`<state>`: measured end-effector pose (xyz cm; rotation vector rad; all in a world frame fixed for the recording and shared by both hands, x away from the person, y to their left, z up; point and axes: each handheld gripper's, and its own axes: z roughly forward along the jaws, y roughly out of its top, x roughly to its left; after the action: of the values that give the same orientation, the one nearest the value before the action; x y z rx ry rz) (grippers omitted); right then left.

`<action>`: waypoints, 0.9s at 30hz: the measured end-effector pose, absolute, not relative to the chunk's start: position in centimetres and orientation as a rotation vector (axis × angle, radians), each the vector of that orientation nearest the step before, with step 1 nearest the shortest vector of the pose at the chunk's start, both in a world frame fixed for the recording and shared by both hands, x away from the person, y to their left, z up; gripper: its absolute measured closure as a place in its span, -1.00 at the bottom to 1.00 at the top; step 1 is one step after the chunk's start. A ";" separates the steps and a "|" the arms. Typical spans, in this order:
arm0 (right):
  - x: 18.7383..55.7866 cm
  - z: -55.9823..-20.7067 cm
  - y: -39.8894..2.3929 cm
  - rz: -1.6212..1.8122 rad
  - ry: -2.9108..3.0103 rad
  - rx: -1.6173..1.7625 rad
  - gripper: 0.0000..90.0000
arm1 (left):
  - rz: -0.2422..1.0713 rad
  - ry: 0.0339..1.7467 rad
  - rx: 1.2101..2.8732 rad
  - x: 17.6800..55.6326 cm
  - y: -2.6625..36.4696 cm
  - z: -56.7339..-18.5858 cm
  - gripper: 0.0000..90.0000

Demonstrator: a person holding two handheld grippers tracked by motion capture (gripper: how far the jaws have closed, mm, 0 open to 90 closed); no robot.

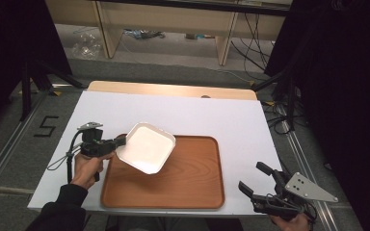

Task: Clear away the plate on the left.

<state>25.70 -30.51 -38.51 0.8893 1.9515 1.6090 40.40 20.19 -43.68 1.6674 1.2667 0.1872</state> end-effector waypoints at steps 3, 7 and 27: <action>25.8 -38.5 -30.5 1.605 1.960 0.879 -0.66 | 0.181 1.235 1.713 39.9 18.9 -43.7 0.97; 25.9 -38.5 -30.5 1.611 1.959 0.862 -0.66 | 0.148 1.206 1.735 39.3 17.4 -43.9 0.97; 25.8 -38.6 -30.4 1.604 1.962 0.856 -0.66 | 0.122 1.193 1.865 38.2 14.1 -46.0 0.97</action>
<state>25.83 -30.42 -38.57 0.8559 1.9617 1.6041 38.24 14.07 -45.97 1.8647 1.1930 0.1222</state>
